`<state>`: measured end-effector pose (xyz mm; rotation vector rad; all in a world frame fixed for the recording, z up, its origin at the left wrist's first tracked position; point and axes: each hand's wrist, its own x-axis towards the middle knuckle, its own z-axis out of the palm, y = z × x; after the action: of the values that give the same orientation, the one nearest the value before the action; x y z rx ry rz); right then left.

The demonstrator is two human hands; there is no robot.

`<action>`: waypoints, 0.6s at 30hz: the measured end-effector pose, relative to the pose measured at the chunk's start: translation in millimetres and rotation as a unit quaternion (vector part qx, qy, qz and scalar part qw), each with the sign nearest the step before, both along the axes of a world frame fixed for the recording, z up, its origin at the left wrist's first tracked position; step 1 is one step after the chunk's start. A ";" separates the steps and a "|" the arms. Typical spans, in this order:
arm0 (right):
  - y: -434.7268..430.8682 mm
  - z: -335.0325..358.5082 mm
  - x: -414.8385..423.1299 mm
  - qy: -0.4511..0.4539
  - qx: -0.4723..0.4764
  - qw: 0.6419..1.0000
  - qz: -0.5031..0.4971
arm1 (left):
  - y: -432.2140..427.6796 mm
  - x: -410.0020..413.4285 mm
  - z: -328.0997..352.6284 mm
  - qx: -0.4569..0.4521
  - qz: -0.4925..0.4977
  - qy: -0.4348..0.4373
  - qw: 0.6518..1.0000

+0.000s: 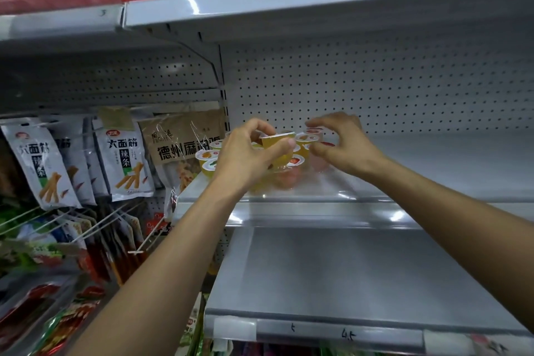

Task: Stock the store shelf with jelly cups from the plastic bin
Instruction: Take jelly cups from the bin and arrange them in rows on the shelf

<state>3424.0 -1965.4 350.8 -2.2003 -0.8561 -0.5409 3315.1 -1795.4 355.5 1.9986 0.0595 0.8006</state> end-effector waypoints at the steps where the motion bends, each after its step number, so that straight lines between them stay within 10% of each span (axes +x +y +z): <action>1: -0.6 4.2 -11.5 0.007 0.039 0.998 0.055 | -1.0 -0.8 -0.2 -0.001 -0.002 -0.006 1.000; 5: 3.2 14.3 -47.3 0.059 0.070 0.970 0.224 | -8.6 -3.2 2.1 -0.024 -0.021 -0.022 0.999; 12: -5.3 4.7 -48.0 0.082 0.171 0.968 0.163 | -21.5 -11.5 3.9 -0.098 -0.101 -0.027 0.990; 15: -15.4 -6.6 -39.2 0.091 0.182 0.974 0.102 | -11.5 -2.5 -4.0 0.178 0.048 -0.029 0.983; 18: -21.8 -15.8 -35.0 0.101 0.143 0.983 0.063 | -8.6 5.0 -11.8 0.433 0.163 0.040 0.886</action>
<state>3389.0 -1987.2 335.0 -1.8881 -0.7522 -0.3471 3320.1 -1804.0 343.7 2.9251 0.1001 1.0761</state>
